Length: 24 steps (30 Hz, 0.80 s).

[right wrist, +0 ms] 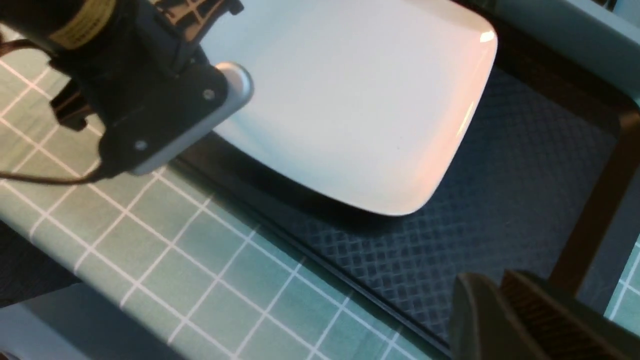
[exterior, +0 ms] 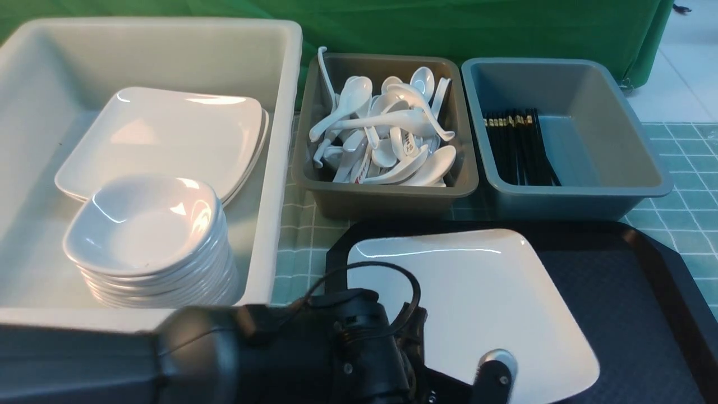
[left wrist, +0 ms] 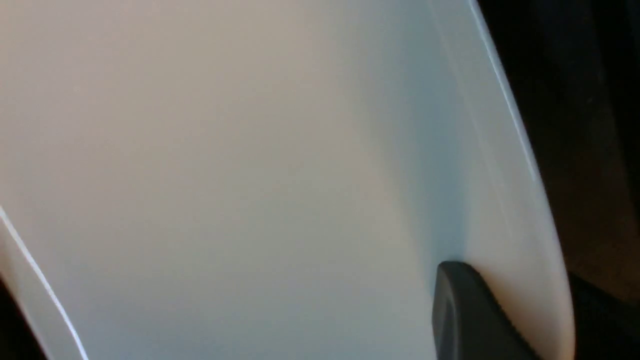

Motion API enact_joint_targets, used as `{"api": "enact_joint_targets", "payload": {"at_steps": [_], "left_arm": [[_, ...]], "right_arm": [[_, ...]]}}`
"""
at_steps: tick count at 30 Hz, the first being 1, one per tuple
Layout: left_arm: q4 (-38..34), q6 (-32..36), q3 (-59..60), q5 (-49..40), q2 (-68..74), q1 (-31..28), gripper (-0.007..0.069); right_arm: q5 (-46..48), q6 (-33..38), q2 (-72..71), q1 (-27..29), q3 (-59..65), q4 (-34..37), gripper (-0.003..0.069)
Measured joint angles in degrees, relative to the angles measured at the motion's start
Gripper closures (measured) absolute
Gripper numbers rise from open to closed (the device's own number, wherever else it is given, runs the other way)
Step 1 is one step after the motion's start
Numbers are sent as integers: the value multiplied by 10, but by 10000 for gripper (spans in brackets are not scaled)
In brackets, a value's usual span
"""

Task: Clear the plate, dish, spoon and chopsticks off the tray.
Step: Use the left arm to grab a plate from the dinner plate, then use the left arm to put the plate into the large storage box on the left

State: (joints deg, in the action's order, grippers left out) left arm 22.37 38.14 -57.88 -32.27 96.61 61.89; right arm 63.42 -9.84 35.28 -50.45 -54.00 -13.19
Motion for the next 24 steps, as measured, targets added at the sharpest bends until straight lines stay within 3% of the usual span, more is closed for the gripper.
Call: {"api": "enact_joint_targets", "payload": {"at_steps": [6,17,24], "left_arm": [[-30,-32,-19,-6,-99,38,599],[-49,-39,-30,-19,-179,38,592],[0,-47,-51,-25,-229,38,591]], "right_arm": [[-7,0,0,0,0,1,552],[-9,-1,0,0,-1,-8,540],[-31,-14,0,0,-26,-33,538]]}}
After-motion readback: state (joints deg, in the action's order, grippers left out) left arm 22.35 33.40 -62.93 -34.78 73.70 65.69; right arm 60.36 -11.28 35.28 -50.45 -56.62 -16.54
